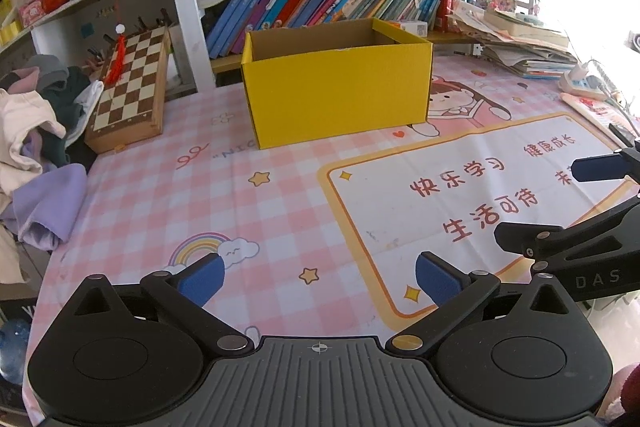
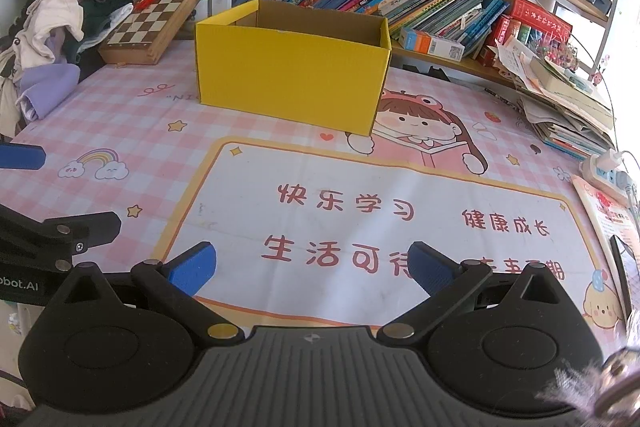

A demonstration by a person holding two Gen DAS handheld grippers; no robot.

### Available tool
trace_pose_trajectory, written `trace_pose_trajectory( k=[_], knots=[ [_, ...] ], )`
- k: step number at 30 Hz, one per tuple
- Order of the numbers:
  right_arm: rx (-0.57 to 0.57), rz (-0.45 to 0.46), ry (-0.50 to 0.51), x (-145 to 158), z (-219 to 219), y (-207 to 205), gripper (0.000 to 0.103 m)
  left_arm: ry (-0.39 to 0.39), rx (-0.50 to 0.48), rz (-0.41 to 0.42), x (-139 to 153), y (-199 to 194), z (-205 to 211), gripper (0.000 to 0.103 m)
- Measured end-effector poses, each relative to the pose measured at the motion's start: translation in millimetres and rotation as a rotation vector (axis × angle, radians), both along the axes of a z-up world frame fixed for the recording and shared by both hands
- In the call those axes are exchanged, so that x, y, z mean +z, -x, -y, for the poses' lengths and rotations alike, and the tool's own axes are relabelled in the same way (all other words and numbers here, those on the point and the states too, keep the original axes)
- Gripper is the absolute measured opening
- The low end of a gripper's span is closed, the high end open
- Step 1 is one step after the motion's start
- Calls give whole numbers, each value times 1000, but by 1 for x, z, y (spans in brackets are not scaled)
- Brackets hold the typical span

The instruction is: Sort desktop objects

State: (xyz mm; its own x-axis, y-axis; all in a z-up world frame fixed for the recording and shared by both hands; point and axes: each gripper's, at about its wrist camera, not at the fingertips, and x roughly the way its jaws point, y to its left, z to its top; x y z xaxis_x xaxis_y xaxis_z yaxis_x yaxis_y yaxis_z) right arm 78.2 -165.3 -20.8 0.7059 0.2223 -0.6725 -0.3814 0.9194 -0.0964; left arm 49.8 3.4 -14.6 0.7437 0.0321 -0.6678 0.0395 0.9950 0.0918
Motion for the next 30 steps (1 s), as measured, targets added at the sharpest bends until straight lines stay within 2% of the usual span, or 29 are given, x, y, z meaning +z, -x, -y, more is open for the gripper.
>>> trace_pose_trajectory(
  k=[30],
  knots=[
    [-1,-7,6,-1,-6,0,103,21,-17,-17,-4,-2,-8,103]
  ],
)
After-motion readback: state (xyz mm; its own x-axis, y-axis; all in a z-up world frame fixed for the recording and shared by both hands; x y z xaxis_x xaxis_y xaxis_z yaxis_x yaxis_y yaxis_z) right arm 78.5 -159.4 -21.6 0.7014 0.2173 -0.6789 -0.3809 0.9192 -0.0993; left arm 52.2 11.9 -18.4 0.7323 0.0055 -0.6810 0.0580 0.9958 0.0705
